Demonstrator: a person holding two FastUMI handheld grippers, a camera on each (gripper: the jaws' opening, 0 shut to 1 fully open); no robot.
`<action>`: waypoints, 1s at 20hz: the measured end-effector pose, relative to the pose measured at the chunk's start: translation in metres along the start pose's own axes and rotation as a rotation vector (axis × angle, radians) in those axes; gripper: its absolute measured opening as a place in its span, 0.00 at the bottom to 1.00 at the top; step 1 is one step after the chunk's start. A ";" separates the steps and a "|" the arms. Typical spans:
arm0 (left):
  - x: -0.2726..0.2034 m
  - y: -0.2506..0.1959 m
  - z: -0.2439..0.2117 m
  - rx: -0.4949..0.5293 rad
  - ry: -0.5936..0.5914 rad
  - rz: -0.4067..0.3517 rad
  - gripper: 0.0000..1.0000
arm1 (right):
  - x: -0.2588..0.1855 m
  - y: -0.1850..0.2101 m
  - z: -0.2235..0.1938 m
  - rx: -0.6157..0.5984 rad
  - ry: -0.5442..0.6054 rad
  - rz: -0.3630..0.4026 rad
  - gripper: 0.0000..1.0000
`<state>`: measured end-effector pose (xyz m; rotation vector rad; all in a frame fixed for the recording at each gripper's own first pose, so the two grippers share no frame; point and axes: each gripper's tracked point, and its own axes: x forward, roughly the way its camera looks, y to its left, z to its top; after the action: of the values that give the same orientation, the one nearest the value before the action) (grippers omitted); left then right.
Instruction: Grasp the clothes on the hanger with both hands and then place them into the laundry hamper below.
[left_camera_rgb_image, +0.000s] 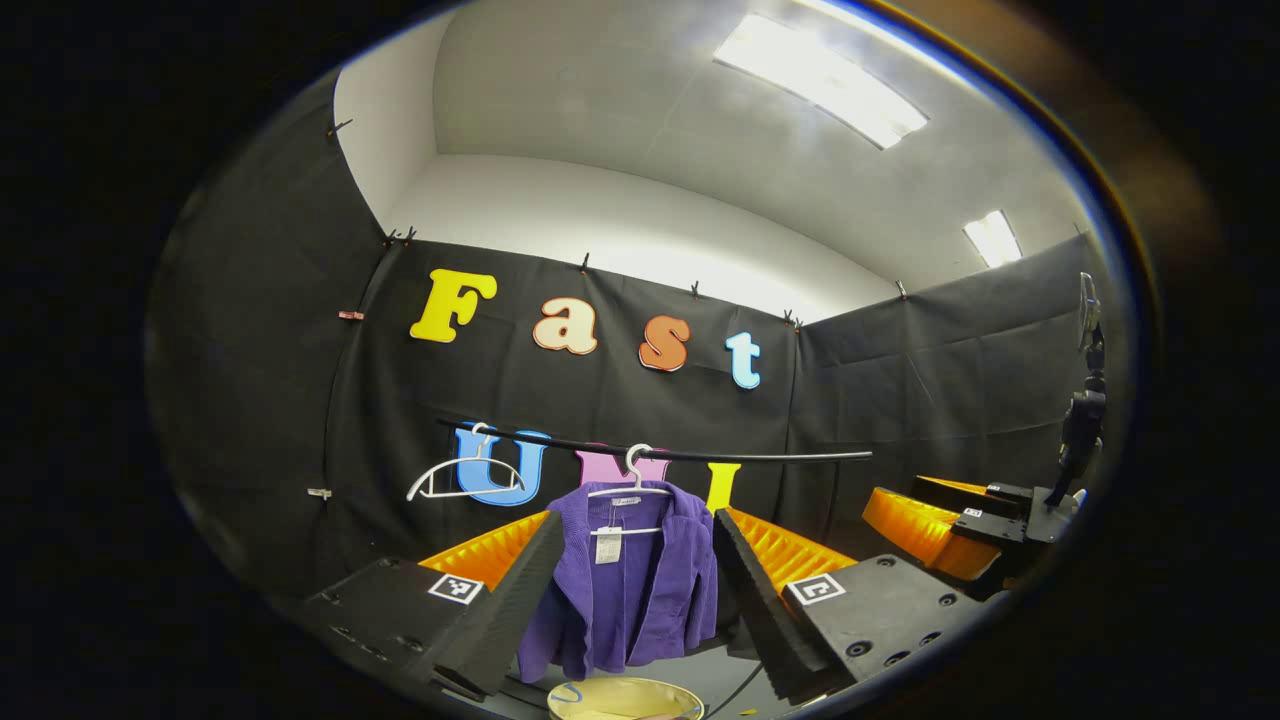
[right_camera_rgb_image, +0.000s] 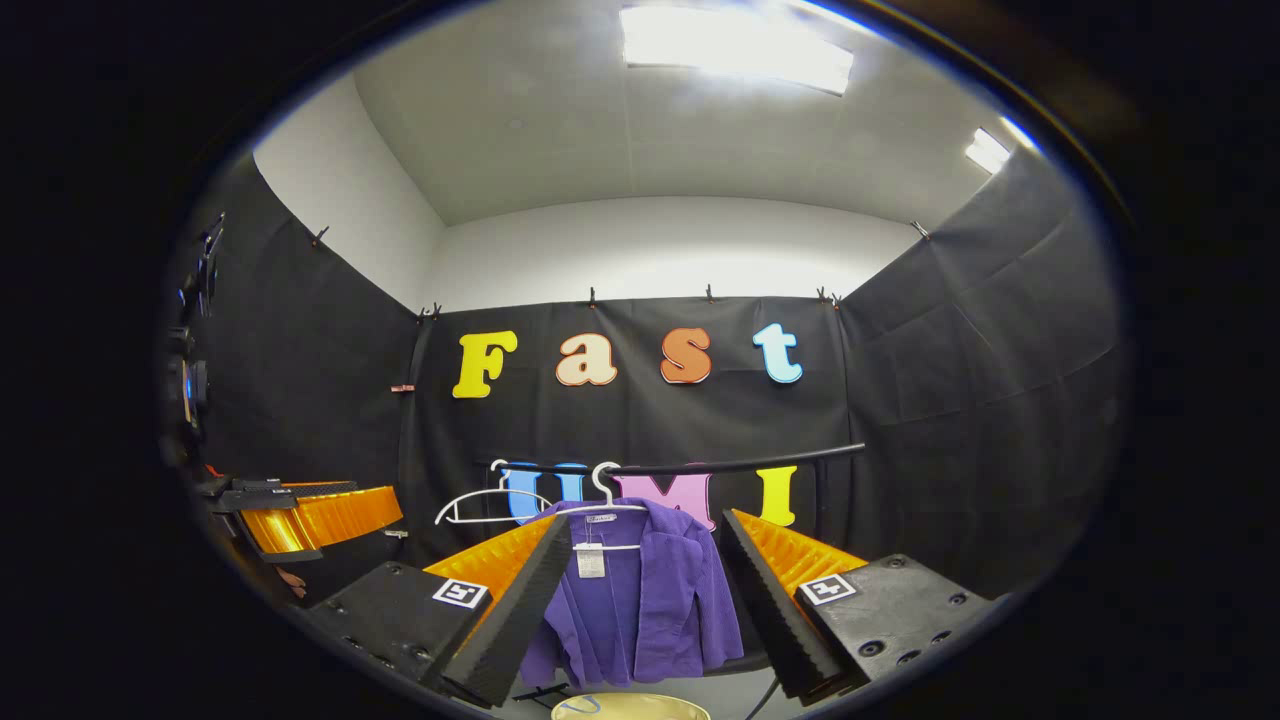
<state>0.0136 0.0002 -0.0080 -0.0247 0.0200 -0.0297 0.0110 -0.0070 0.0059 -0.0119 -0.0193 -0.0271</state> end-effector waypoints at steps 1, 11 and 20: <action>0.000 0.001 0.000 -0.001 0.003 -0.002 0.94 | 0.000 0.000 0.000 -0.003 -0.002 0.000 0.96; 0.002 0.006 -0.002 -0.007 0.015 -0.040 0.94 | -0.006 0.002 0.001 0.004 0.000 -0.041 0.96; -0.005 0.027 -0.009 -0.007 0.032 -0.120 0.94 | -0.020 0.023 0.002 -0.046 -0.007 -0.118 0.99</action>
<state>0.0090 0.0272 -0.0175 -0.0327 0.0501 -0.1500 -0.0082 0.0163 0.0072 -0.0568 -0.0265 -0.1458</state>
